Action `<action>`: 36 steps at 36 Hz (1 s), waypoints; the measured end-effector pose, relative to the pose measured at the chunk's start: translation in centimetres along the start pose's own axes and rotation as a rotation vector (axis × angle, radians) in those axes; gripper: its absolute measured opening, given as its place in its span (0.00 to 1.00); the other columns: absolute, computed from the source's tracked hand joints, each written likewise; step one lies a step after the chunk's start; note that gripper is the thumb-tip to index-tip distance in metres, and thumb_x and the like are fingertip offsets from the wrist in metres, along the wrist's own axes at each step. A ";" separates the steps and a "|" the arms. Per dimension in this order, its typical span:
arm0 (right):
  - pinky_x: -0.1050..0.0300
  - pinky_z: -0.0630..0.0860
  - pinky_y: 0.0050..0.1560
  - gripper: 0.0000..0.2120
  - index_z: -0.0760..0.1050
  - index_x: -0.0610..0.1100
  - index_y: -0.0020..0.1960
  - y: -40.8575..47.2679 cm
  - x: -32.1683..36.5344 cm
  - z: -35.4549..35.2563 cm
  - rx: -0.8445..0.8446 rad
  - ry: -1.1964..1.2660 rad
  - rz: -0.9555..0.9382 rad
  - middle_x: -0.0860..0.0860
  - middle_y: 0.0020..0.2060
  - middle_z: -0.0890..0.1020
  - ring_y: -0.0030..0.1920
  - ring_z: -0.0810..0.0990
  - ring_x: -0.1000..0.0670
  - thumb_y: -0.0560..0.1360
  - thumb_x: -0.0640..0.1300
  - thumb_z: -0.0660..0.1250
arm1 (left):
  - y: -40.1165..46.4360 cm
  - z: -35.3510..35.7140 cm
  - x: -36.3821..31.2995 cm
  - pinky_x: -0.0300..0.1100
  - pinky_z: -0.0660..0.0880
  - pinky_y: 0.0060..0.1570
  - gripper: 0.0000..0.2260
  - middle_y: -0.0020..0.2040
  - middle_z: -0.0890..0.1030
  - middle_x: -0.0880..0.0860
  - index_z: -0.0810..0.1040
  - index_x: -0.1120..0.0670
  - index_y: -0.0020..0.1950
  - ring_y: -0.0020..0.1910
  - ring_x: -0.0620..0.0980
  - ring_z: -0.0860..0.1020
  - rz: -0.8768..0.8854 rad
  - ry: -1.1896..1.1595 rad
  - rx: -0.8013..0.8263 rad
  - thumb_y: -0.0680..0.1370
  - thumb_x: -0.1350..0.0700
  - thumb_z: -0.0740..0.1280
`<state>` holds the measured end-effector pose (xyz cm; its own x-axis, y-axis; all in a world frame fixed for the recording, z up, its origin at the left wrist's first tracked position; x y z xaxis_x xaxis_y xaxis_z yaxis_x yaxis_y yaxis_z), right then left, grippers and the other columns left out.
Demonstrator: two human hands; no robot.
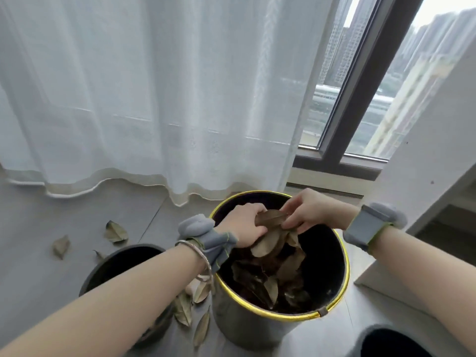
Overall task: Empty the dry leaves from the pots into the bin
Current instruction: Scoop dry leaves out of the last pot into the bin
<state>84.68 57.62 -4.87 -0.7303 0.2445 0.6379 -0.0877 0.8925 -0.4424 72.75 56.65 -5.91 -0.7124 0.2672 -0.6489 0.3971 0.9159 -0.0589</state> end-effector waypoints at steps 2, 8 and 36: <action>0.63 0.81 0.37 0.11 0.80 0.41 0.51 0.5 -1.1 0.3 -0.054 -0.100 -0.001 0.47 0.39 0.81 0.35 0.80 0.51 0.70 0.32 0.71 | 0.8 1.5 0.0 0.42 0.71 0.53 0.11 0.56 0.80 0.55 0.75 0.54 0.59 0.56 0.55 0.77 -0.004 0.104 0.059 0.76 0.58 0.64; 0.56 0.79 0.45 0.12 0.81 0.43 0.52 1.0 -1.6 1.5 -0.200 -0.430 -0.088 0.46 0.46 0.83 0.40 0.80 0.48 0.70 0.37 0.66 | 3.3 4.0 0.4 0.46 0.73 0.53 0.14 0.59 0.79 0.57 0.75 0.56 0.62 0.58 0.57 0.77 -0.055 0.340 0.151 0.76 0.61 0.63; 0.63 0.79 0.30 0.08 0.77 0.33 0.52 0.9 6.4 3.5 -0.103 -0.044 -0.297 0.43 0.37 0.79 0.31 0.79 0.49 0.74 0.33 0.67 | -4.4 -7.0 3.9 0.38 0.78 0.47 0.07 0.48 0.84 0.55 0.80 0.55 0.54 0.43 0.48 0.82 0.015 -0.222 -0.056 0.78 0.61 0.65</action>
<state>77.54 58.68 -3.34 -0.7116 -0.0475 0.7010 -0.2340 0.9568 -0.1727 64.16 55.81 -2.85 -0.5596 0.2143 -0.8006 0.3701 0.9290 -0.0100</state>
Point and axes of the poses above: each hand's wrist, its own y-axis towards the middle knuckle, its own z-axis out of the palm, x = y × z, the point moved 9 cm from there along y, towards the middle knuckle
